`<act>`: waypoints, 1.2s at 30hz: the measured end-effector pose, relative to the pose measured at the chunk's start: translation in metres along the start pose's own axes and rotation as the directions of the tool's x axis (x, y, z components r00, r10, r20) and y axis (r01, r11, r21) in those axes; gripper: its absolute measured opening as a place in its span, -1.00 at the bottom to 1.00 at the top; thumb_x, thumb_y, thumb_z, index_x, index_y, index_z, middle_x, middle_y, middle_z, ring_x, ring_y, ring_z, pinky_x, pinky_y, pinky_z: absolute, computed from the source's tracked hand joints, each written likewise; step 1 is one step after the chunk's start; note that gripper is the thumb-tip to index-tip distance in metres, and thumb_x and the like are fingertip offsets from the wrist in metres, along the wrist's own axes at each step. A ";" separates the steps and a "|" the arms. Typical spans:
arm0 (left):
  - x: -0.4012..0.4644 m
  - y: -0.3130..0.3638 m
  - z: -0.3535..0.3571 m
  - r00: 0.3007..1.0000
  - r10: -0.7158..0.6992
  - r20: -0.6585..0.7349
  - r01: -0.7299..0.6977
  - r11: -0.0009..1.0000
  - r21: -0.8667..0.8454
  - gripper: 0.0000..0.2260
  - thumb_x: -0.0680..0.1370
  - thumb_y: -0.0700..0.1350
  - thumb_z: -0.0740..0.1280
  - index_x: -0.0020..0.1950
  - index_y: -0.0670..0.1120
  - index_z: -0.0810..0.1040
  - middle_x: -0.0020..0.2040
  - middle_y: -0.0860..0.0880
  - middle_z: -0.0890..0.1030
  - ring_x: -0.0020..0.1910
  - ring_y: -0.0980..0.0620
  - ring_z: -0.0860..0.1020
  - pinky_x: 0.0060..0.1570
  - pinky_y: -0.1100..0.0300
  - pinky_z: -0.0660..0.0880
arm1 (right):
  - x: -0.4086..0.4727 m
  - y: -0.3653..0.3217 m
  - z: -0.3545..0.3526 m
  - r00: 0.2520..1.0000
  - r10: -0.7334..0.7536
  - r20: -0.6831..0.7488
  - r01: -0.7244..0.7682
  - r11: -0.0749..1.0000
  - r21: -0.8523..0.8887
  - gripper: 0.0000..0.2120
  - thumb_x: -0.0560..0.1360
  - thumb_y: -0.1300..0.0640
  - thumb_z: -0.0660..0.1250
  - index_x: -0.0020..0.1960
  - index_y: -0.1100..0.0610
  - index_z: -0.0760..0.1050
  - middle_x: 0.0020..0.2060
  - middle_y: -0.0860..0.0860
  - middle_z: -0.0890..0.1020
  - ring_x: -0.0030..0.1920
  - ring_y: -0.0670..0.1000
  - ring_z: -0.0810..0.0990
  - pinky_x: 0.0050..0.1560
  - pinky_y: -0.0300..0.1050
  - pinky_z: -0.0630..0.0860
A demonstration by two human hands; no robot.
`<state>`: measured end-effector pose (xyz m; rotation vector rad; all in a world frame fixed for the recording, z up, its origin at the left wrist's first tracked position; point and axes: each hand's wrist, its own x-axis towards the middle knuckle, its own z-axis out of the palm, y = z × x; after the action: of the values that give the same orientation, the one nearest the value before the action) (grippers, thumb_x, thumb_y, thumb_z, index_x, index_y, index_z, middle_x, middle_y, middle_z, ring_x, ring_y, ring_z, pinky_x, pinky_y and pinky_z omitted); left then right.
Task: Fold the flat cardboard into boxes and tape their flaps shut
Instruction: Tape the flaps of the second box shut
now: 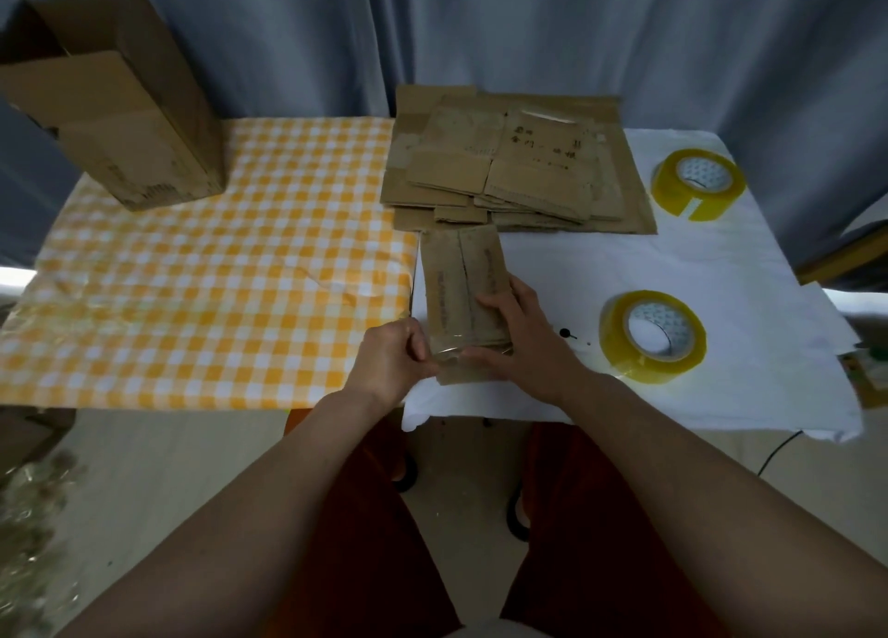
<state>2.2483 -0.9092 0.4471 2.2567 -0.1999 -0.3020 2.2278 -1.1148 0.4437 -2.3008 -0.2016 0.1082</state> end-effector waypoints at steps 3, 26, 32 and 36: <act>0.000 -0.002 0.003 0.984 -0.179 -0.023 0.180 0.977 0.112 -0.79 0.47 -0.29 0.39 -0.26 -0.05 0.44 -0.24 -0.02 0.58 -0.19 -0.05 0.59 -0.18 0.13 0.54 | -0.003 0.001 -0.006 0.998 -0.006 0.059 0.004 1.000 0.030 -0.26 0.33 -0.24 0.43 0.40 -0.11 0.19 0.45 -0.16 0.00 0.40 -0.09 0.14 0.36 -0.08 0.30; 0.018 0.040 0.062 0.898 -0.332 -0.288 0.021 0.687 -0.726 -0.65 0.68 -0.12 0.05 0.48 -0.03 0.26 0.27 0.07 0.45 0.09 0.41 0.47 -0.07 0.52 0.44 | 0.037 -0.005 0.047 0.640 0.735 -0.226 0.022 0.276 0.961 -0.54 0.65 -0.06 -0.05 -0.02 0.04 0.61 -0.16 -0.05 0.70 -0.09 -0.07 0.65 -0.19 -0.23 0.57; 0.016 0.044 0.051 0.920 -0.343 -0.191 0.115 0.701 -0.704 -0.63 0.68 -0.05 0.08 0.49 0.00 0.25 0.27 0.03 0.46 0.14 0.26 0.49 -0.06 0.44 0.47 | 0.034 0.008 0.032 0.738 0.674 -0.022 -0.319 0.377 0.870 -0.61 0.63 0.01 0.00 -0.06 0.06 0.60 -0.09 0.03 0.68 -0.02 0.04 0.62 -0.06 -0.05 0.55; 0.005 0.041 0.022 0.876 -0.356 -0.327 0.159 0.851 -0.501 -0.57 0.64 0.05 0.16 0.48 -0.06 0.28 0.33 0.02 0.43 0.34 0.05 0.38 0.30 0.14 0.37 | 0.039 0.002 0.001 0.821 0.496 -0.282 -0.276 0.777 0.566 -0.71 0.61 0.14 0.09 -0.08 0.29 0.49 -0.23 0.11 0.50 -0.22 0.01 0.47 -0.15 -0.05 0.42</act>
<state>2.2453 -0.9527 0.4641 1.8103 0.3781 -0.0032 2.2665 -1.1086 0.4409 -1.7466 0.4955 -0.1131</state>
